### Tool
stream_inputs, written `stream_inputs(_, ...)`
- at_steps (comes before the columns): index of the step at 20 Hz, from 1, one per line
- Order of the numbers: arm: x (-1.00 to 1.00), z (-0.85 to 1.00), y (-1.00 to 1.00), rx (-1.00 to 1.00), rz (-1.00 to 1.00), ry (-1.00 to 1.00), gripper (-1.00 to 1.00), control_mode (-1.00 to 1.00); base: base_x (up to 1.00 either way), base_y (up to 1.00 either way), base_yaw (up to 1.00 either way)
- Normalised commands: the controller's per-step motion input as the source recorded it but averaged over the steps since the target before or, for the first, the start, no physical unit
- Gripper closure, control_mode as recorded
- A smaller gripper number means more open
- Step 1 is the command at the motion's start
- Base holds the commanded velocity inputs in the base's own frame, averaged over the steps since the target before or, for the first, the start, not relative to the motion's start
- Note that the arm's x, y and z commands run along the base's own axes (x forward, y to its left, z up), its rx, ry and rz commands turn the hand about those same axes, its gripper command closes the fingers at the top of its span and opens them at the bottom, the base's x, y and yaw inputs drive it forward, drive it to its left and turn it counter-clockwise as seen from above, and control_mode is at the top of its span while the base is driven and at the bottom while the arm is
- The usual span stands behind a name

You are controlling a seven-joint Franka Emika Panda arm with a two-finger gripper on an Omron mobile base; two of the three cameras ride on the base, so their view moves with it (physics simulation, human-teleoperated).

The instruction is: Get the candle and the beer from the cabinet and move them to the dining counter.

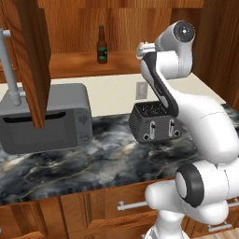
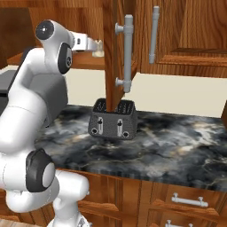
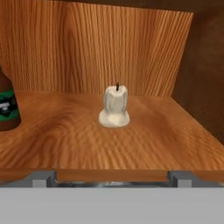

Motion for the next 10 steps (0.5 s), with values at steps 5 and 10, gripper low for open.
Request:
stream_inputs(5, 0.27, 0.00, -0.09, 0.00, 0.00, 0.00, -1.00, -1.00, 0.00, 0.00, 0.00)
stream_inputs(10, 0.24, 0.00, -0.07, 0.00, 0.00, 0.00, -1.00, -1.00, 0.00, 0.00, 0.00)
